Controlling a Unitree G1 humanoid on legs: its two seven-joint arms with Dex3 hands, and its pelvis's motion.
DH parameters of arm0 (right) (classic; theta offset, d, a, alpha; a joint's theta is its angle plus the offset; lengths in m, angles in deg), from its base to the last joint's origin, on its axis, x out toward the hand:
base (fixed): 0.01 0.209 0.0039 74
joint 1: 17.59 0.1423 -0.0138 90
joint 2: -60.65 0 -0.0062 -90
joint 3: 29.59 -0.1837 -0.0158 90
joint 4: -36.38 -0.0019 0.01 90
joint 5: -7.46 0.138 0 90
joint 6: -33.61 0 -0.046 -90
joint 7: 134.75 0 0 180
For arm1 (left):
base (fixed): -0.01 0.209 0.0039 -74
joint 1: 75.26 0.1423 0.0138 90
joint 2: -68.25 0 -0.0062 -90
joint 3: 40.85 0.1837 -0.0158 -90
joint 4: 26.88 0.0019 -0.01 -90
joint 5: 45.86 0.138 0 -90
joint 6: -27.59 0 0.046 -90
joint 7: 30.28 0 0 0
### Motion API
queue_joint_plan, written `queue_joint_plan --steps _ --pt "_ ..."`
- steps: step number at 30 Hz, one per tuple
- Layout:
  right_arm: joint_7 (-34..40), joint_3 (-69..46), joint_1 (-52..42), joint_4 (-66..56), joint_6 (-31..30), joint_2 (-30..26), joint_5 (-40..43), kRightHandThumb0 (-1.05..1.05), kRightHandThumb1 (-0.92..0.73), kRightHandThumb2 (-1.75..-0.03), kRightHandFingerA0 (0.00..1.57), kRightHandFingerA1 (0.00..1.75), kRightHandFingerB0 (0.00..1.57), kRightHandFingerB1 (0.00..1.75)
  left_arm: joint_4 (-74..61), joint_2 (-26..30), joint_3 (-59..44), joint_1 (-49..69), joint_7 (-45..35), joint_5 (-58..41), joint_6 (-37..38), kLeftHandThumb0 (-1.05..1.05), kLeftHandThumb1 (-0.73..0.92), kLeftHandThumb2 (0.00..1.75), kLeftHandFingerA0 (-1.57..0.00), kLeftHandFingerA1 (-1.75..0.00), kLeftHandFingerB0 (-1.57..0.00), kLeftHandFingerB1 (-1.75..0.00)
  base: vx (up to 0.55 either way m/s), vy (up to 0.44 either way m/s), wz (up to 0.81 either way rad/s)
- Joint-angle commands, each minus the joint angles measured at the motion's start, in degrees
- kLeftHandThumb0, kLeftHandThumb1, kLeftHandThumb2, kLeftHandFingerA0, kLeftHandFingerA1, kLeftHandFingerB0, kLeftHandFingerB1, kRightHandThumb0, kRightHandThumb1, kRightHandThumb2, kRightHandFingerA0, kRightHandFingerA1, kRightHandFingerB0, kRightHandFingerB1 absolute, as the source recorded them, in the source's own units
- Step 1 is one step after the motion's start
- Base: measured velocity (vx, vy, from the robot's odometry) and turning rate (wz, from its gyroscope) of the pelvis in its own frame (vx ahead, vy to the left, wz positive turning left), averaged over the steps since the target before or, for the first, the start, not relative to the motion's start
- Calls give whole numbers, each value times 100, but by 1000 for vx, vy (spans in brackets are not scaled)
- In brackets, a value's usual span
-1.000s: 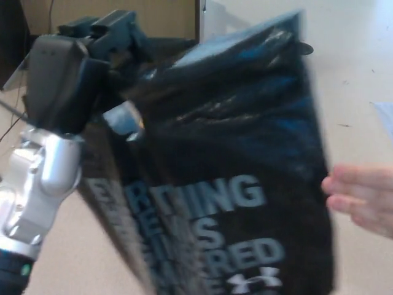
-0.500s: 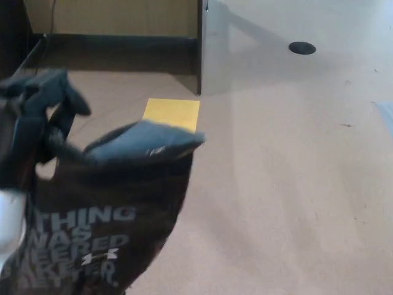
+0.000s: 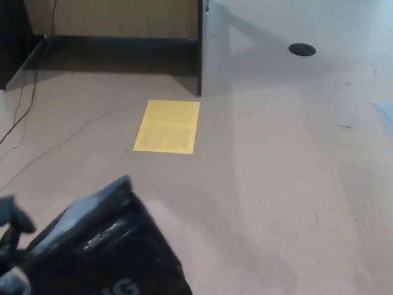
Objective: A person is holding a plastic bag and the robot extends its left hand to grab the bag by hooking its thumb into the holes at the top and brings its hand down by its side. Then it extends its arm again to hand the plastic bag back to the person.
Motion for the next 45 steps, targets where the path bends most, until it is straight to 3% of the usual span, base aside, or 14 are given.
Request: queue_joint_plan --steps 1,2,3,10,11,15,16,18,19,21,22,26,31,45 --pt "-14 -45 -9 25 -40 -122 20 -46 -74 -63 48 40 20 29 1452 402 76 158 1126 28 590 0 72 71 -86 -170 -75 -140 0 0 0" --pt "-7 -38 -12 19 -43 -125 11 -46 -74 -63 48 40 20 29 1580 395 101 166 1128 -6 616 0 72 71 -86 -170 -75 -140 0 0 0" --pt "-7 -25 -24 34 -39 -127 -3 -47 -75 -62 49 41 21 29 1787 336 158 328 1122 -51 598 -8 58 88 -122 -142 -86 -116 0 0 0" --pt "40 -25 24 29 -102 -109 -9 -47 -74 -62 46 40 20 29 2249 89 760 587 1821 244 669 5 56 96 -120 -135 -89 -111 0 0 0" --pt "21 -19 29 1 -102 -107 -10 -47 -74 -62 47 40 20 29 2360 -72 887 736 1949 255 770 1 63 86 -89 -169 -81 -136 0 0 0" --pt "53 43 33 -11 -24 -106 -71 -46 -75 -62 48 40 20 29 2712 -256 1134 937 2170 244 851 0 68 81 -85 -173 -67 -147 0 0 0" --pt "53 66 49 -6 -56 -101 -88 -46 -75 -62 47 40 21 29 2791 -281 1189 1000 2217 233 779 7 54 96 -116 -139 -91 -122 0 0 0" --pt "13 54 57 0 -73 -96 -60 -46 -75 -62 47 39 20 29 2897 -295 1286 1047 2257 233 606 1 54 95 -119 -140 -89 -120 0 0 0" --pt "-34 38 104 1 -96 -102 -37 -46 -75 -63 47 40 20 29 3045 -320 1282 1086 2109 136 448 -6 71 67 -82 -167 -70 -147 0 0 0" --pt "-69 16 180 3 -111 -105 -9 -46 -75 -62 47 40 20 29 3210 -341 1254 1073 1977 -13 311 -6 72 62 -82 -164 -72 -135 0 0 0" --pt "-24 45 229 -7 -130 -113 -51 -46 -75 -63 45 39 20 29 3284 -307 1162 1047 1694 -183 326 -10 67 61 -84 -157 -84 -81 0 0 0" --pt "-34 18 214 23 -65 -104 -20 -46 -75 -63 46 40 21 30 3401 -201 1008 1079 1647 -391 537 -7 64 67 -100 -158 -91 -107 0 0 0" --pt "-21 43 209 34 -82 -68 -40 -46 -75 -62 47 40 20 29 3420 -211 872 1037 1525 -578 475 -7 70 60 -85 -162 -80 -130 0 0 0" --pt "-33 44 172 50 -109 -137 -59 -47 -74 -63 48 41 19 29 2649 -274 841 648 1549 -751 1151 -2 71 79 -78 -162 -76 -132 0 0 0"
